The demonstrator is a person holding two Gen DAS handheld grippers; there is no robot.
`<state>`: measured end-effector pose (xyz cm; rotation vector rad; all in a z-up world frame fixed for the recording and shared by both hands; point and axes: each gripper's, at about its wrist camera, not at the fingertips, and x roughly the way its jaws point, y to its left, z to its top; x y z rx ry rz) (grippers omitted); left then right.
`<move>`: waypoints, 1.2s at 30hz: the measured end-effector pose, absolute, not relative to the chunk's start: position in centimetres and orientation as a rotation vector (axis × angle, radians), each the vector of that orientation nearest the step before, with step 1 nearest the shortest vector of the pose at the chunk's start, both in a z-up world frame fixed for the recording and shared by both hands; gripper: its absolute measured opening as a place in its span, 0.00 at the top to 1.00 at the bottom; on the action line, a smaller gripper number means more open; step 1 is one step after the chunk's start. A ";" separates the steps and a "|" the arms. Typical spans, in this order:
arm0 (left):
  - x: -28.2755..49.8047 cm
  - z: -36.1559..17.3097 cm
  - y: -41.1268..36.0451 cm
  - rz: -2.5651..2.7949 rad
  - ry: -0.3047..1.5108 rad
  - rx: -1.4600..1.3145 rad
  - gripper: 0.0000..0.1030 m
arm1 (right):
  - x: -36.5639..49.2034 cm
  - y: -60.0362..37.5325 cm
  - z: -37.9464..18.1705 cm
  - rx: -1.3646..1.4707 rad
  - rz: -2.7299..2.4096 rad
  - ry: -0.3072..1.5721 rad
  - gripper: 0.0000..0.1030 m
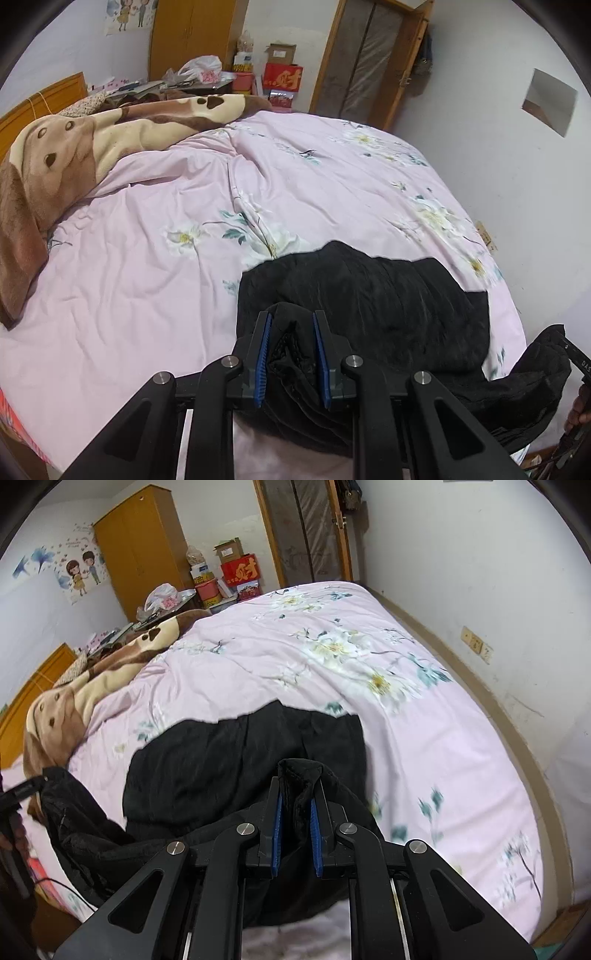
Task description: Fold large clothes
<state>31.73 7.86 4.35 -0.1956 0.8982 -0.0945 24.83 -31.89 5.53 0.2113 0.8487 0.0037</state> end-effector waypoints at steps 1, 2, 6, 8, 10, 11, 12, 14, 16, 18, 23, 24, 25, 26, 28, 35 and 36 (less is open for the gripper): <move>32.9 4.3 7.9 -0.089 0.903 -0.193 0.78 | 26.0 -32.0 5.6 0.215 0.000 0.857 0.87; 34.0 4.2 7.9 -0.079 0.908 -0.185 0.78 | 27.3 -32.2 5.6 0.226 0.002 0.866 0.87; 38.2 3.1 8.1 -0.059 0.932 -0.198 0.78 | 31.7 -32.9 5.2 0.250 -0.009 0.912 0.87; 39.8 2.7 8.2 -0.052 0.941 -0.211 0.78 | 33.7 -33.3 4.8 0.252 -0.022 0.932 0.87; 41.8 2.1 8.3 -0.039 0.943 -0.203 0.78 | 35.4 -33.5 4.3 0.249 -0.029 0.956 0.87; 42.4 1.9 8.3 -0.033 0.950 -0.199 0.78 | 36.4 -33.6 3.9 0.248 -0.038 0.971 0.87; 43.4 1.4 8.1 -0.024 0.958 -0.181 0.78 | 37.2 -33.6 3.5 0.247 -0.043 0.984 0.87; 45.1 0.5 8.0 -0.009 0.969 -0.175 0.78 | 39.1 -34.1 2.5 0.265 -0.057 1.018 0.86; 46.2 -0.3 8.0 -0.004 0.976 -0.177 0.78 | 40.5 -34.6 1.6 0.292 -0.082 1.051 0.86; 47.5 -1.1 7.9 0.016 0.986 -0.157 0.78 | 41.8 -35.2 0.6 0.323 -0.107 1.082 0.83; 49.1 -2.3 8.9 0.050 0.998 -0.172 0.78 | 44.1 -35.2 -0.8 0.291 -0.127 1.127 0.74; 49.1 -2.5 9.3 0.053 0.997 -0.180 0.78 | 44.3 -35.3 -0.7 0.288 -0.131 1.119 0.73; 49.0 -2.6 9.7 0.058 0.995 -0.186 0.78 | 44.2 -35.5 -0.6 0.287 -0.145 1.102 0.73; 49.0 -2.6 10.1 0.059 0.993 -0.189 0.78 | 44.3 -35.6 -0.4 0.277 -0.153 1.088 0.73; 48.4 -2.7 11.0 0.024 0.976 -0.225 0.78 | 44.2 -35.7 0.1 0.245 -0.155 1.062 0.72; 45.6 -3.5 11.6 -0.120 0.969 -0.242 0.41 | 41.8 -36.9 1.3 0.203 -0.048 0.959 0.43; 45.0 -3.8 11.5 -0.151 0.962 -0.232 0.37 | 41.3 -37.0 1.3 0.194 -0.019 0.943 0.43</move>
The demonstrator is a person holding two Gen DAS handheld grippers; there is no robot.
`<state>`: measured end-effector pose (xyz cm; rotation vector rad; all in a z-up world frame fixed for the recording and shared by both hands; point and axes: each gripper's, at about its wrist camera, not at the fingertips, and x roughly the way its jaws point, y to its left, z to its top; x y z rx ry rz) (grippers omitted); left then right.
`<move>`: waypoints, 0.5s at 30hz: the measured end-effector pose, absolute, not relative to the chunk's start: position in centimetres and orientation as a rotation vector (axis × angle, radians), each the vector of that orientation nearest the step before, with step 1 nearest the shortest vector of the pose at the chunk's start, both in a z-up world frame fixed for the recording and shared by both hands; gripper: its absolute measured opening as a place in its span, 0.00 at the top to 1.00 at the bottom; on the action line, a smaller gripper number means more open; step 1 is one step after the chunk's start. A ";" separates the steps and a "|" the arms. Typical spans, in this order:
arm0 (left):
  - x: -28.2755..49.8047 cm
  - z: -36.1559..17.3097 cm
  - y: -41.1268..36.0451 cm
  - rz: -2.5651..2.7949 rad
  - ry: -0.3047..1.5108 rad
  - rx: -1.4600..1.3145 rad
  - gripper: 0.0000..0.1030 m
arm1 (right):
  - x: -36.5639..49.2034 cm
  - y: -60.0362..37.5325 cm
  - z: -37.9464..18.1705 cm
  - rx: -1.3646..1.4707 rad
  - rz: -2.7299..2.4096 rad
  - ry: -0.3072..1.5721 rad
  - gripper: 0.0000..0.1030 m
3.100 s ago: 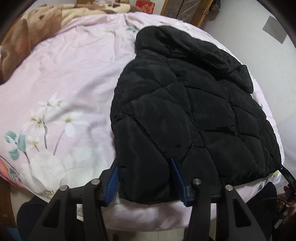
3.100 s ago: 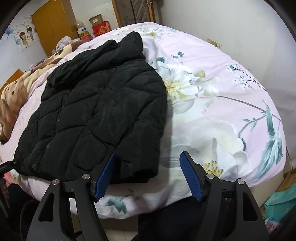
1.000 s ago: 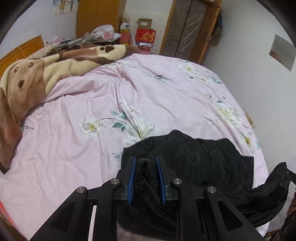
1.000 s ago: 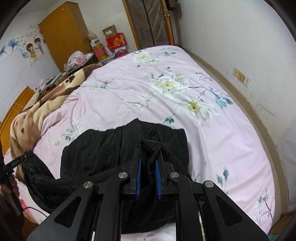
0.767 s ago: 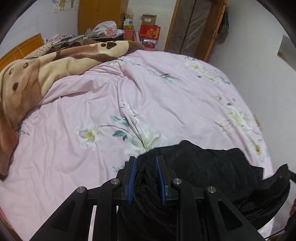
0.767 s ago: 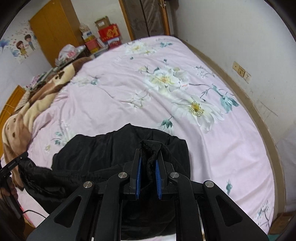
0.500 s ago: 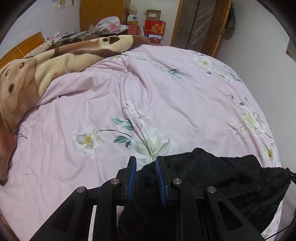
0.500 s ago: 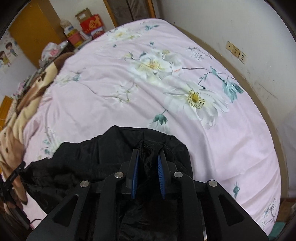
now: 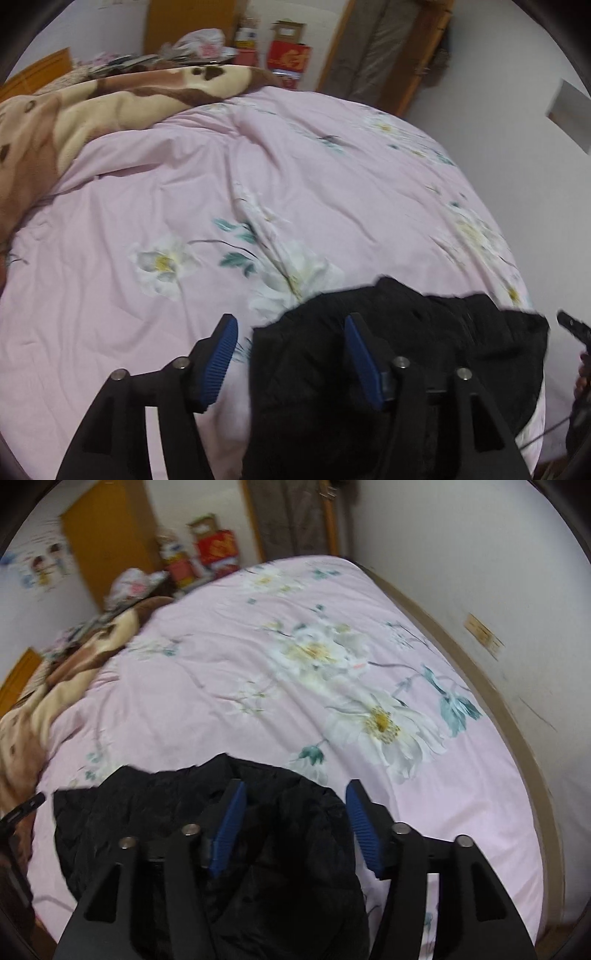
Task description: Fold large clothes
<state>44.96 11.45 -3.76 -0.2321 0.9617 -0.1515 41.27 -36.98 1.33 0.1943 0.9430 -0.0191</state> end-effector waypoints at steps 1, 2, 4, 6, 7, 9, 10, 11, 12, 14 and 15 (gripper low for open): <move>44.6 -4.0 11.2 -0.180 0.960 -0.218 0.35 | 40.6 -37.1 1.3 0.180 0.010 0.927 0.41; 44.2 -4.3 11.0 -0.198 0.961 -0.209 0.31 | 39.8 -37.2 1.2 0.157 0.042 0.910 0.35; 43.9 -5.0 10.3 -0.234 0.976 -0.168 0.27 | 39.0 -37.6 0.3 0.127 0.089 0.914 0.27; 43.9 -5.7 9.1 -0.271 0.992 -0.128 0.27 | 39.2 -37.9 -1.0 0.125 0.099 0.948 0.26; 44.0 -5.9 8.6 -0.279 0.997 -0.110 0.27 | 39.5 -37.9 -1.8 0.122 0.092 0.970 0.26; 44.3 -6.3 7.7 -0.279 1.002 -0.083 0.27 | 40.1 -37.8 -2.9 0.121 0.102 0.978 0.26; 44.7 -6.6 7.1 -0.272 1.015 -0.073 0.27 | 40.5 -37.6 -3.4 0.128 0.119 0.983 0.26; 45.0 -6.9 6.9 -0.270 1.028 -0.076 0.27 | 41.0 -37.3 -4.1 0.138 0.134 0.998 0.27; 45.4 -7.3 6.5 -0.263 1.051 -0.071 0.28 | 41.3 -37.0 -4.5 0.134 0.124 1.015 0.27; 45.7 -7.5 6.2 -0.227 1.052 -0.046 0.42 | 41.9 -36.6 -5.4 0.150 0.105 1.042 0.45; 45.7 -7.5 5.9 -0.218 1.049 -0.030 0.52 | 41.9 -36.5 -5.4 0.166 0.112 1.039 0.55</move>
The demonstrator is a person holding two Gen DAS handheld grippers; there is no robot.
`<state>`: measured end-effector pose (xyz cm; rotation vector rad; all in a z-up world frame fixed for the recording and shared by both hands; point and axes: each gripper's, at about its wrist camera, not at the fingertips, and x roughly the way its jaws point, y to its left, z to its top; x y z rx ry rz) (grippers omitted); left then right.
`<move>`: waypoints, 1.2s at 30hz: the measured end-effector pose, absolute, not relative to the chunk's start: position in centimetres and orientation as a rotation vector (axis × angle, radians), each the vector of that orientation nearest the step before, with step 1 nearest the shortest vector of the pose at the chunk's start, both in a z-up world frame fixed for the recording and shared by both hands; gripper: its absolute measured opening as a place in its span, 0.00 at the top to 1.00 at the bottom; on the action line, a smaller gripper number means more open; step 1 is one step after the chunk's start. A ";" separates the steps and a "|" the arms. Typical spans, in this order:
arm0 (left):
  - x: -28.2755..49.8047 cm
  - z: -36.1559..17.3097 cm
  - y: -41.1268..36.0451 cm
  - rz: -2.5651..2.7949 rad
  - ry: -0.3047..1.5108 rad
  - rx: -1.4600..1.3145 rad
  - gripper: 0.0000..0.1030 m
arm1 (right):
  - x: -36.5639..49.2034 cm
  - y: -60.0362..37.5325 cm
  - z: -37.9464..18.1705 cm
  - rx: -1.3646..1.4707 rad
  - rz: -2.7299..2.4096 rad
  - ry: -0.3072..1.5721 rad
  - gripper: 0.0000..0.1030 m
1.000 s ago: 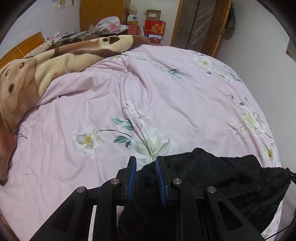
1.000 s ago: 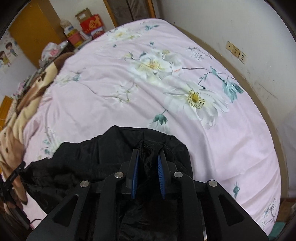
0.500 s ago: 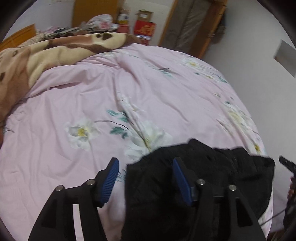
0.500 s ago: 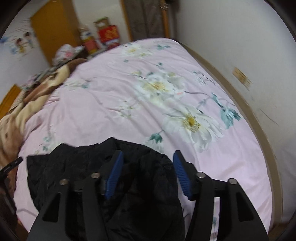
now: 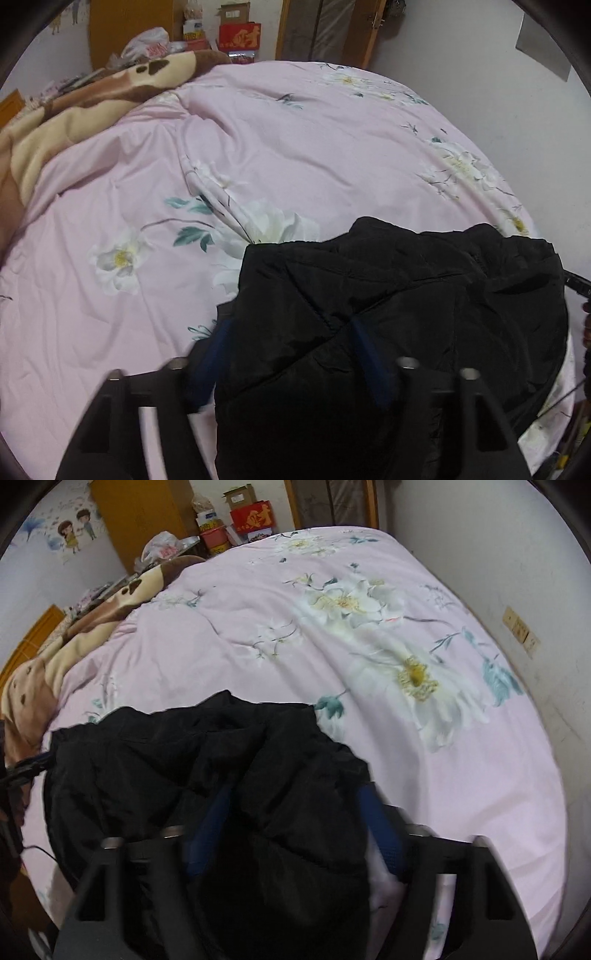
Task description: Fold large clothes
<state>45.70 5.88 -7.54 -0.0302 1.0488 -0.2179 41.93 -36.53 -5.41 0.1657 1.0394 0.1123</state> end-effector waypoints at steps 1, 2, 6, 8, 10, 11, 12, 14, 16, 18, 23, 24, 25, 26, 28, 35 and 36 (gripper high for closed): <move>45.7 -7.5 5.6 -0.202 1.046 -0.003 0.58 | 42.0 -36.4 -5.3 0.175 0.094 1.037 0.66; 45.6 -7.2 5.4 -0.192 1.038 0.016 0.66 | 42.0 -36.4 -5.2 0.178 0.094 1.035 0.80; 45.8 -5.1 6.3 -0.135 0.958 -0.025 0.73 | 41.3 -36.2 -2.6 0.127 0.080 0.933 0.88; 46.4 -4.4 6.5 -0.124 0.932 -0.051 0.73 | 41.2 -36.4 -1.1 0.134 0.065 0.877 0.88; 47.2 -4.3 6.0 -0.104 0.905 -0.029 0.73 | 41.7 -35.9 -0.9 0.095 0.025 0.853 0.88; 47.8 -4.7 5.5 -0.096 0.916 -0.011 0.73 | 42.1 -35.8 -1.2 0.084 0.013 0.858 0.88; 48.5 -5.4 5.1 -0.091 0.938 0.004 0.73 | 42.6 -35.8 -1.8 0.076 -0.005 0.875 0.88; 49.9 -7.8 4.6 -0.072 1.012 0.021 0.71 | 43.9 -35.8 -4.6 0.070 -0.053 0.968 0.88; 50.7 -10.1 4.1 -0.050 1.068 0.018 0.70 | 44.6 -35.8 -7.0 0.042 -0.072 1.051 0.87; 50.9 -11.4 2.9 -0.028 1.070 0.096 0.70 | 45.0 -35.3 -8.9 0.001 -0.077 1.092 0.86; 51.4 -12.9 1.5 0.002 1.088 0.180 0.68 | 46.0 -34.3 -11.4 -0.095 -0.092 1.182 0.82; 51.4 -12.7 1.5 0.002 1.084 0.176 0.68 | 46.1 -34.4 -11.5 -0.097 -0.093 1.195 0.82; 51.3 -12.2 1.6 0.000 1.077 0.167 0.68 | 46.2 -34.4 -11.3 -0.099 -0.101 1.209 0.82; 51.1 -11.6 1.9 0.002 1.071 0.144 0.67 | 46.1 -34.5 -10.8 -0.093 -0.114 1.202 0.79; 50.1 -9.8 3.1 0.001 1.032 0.077 0.65 | 45.0 -34.8 -8.6 -0.062 -0.168 1.119 0.75; 43.5 -3.5 4.4 -0.028 0.858 0.029 0.56 | 38.9 -34.4 -1.1 -0.069 -0.188 0.857 0.44; 42.5 -2.9 4.3 -0.026 0.837 0.010 0.53 | 38.3 -34.1 -0.5 -0.074 -0.200 0.835 0.44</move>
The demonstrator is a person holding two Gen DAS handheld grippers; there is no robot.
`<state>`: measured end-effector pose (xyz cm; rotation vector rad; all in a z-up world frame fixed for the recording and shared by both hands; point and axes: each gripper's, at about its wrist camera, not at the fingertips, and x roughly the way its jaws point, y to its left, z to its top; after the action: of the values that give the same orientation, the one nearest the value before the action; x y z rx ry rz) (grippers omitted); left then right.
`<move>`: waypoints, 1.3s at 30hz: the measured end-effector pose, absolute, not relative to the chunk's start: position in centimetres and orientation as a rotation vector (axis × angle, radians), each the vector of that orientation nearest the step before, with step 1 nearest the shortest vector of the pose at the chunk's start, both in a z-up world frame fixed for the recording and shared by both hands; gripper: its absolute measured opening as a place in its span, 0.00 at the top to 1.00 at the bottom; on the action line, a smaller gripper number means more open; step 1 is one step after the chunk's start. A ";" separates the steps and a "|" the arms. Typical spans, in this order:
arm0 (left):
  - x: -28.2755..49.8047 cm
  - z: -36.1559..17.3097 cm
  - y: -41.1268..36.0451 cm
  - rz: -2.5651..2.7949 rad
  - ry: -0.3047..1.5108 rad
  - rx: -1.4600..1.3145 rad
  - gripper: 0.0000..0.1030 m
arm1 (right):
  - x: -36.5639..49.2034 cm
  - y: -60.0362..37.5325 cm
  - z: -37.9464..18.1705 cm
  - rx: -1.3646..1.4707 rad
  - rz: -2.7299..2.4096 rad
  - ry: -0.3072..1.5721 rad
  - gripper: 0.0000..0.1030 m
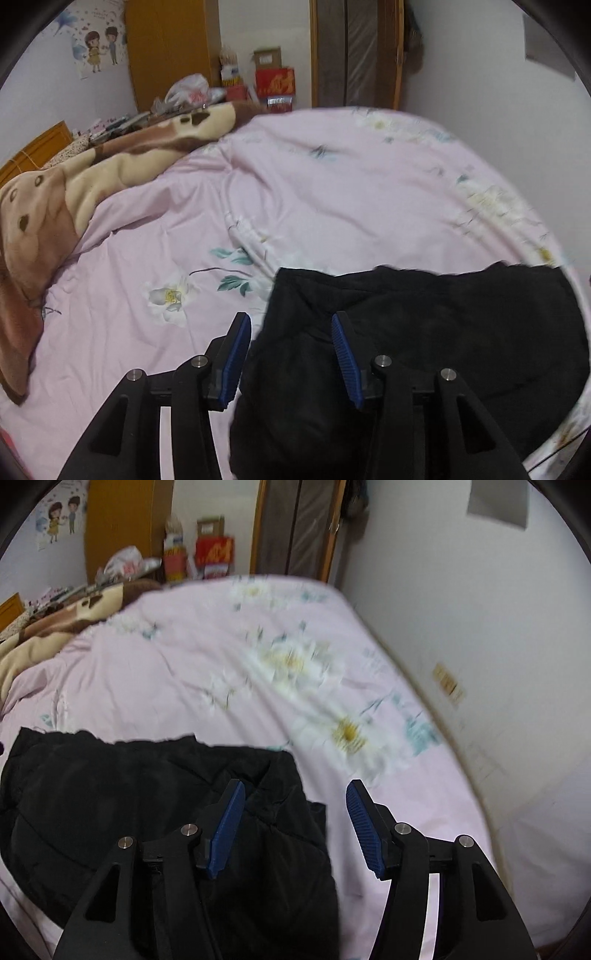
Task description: Fold large clothes
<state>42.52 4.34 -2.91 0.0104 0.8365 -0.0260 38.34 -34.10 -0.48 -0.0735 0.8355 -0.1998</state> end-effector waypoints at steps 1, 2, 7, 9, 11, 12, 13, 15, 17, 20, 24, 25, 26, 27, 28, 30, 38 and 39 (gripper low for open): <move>41.6 -2.6 4.1 -0.022 0.828 -0.024 0.50 | 37.2 -33.4 0.1 -0.078 -0.192 0.812 0.44; 40.9 -2.8 3.7 -0.039 0.841 -0.067 0.44 | 36.9 -32.5 0.3 -0.086 -0.157 0.802 0.44; 39.5 -6.0 -0.9 -0.116 0.930 -0.089 0.44 | 35.8 -27.0 -2.2 -0.078 0.016 0.828 0.43; 39.3 -7.5 -2.4 -0.126 0.945 -0.057 0.44 | 35.9 -25.7 -3.7 -0.069 0.038 0.841 0.43; 39.6 -9.7 -3.4 -0.099 0.971 -0.015 0.43 | 37.0 -24.8 -6.4 -0.048 0.057 0.902 0.43; 40.0 -10.9 -3.5 -0.089 0.983 -0.006 0.42 | 37.2 -24.7 -7.3 -0.047 0.049 0.922 0.43; 40.2 -11.6 -3.6 -0.085 0.988 -0.008 0.41 | 37.5 -24.6 -8.4 -0.041 0.037 0.938 0.43; 40.6 -13.1 -3.8 -0.077 0.992 0.016 0.41 | 37.9 -24.6 -10.1 -0.031 0.022 0.943 0.42; 40.9 -14.3 -4.2 -0.069 0.985 0.039 0.41 | 38.4 -24.0 -11.6 -0.090 0.011 0.949 0.41; 41.4 -15.8 -4.2 -0.059 0.967 0.030 0.41 | 39.3 -24.8 -13.4 -0.019 0.003 0.979 0.41; 41.3 -16.4 -4.3 -0.060 0.947 0.048 0.41 | 39.7 -25.1 -14.1 -0.001 0.026 0.996 0.41; 41.3 -16.4 -4.1 -0.066 0.945 0.040 0.41 | 39.7 -25.1 -14.0 -0.001 0.033 0.996 0.41; 41.2 -16.3 -4.1 -0.069 0.943 0.044 0.41 | 39.6 -25.1 -14.0 -0.007 0.036 0.997 0.41; 41.1 -16.1 -4.1 -0.070 0.943 0.041 0.41 | 39.6 -25.1 -14.1 -0.007 0.035 0.998 0.41; 41.0 -15.9 -4.1 -0.075 0.951 0.036 0.41 | 39.6 -25.1 -14.0 -0.002 0.034 1.001 0.41; 40.9 -15.0 -3.6 -0.094 0.962 0.009 0.41 | 39.6 -25.3 -13.4 0.001 0.040 1.003 0.41; 38.8 -12.0 -0.1 -0.059 0.917 0.089 0.40 | 37.0 -28.5 -8.1 -0.010 0.005 0.910 0.41; 38.5 -12.3 0.5 -0.048 0.920 0.087 0.40 | 36.8 -29.3 -8.0 -0.002 -0.013 0.910 0.41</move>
<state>38.53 0.49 -12.26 0.0867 0.9201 -0.0485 36.76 -29.32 -8.01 -0.0024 0.9096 -0.0131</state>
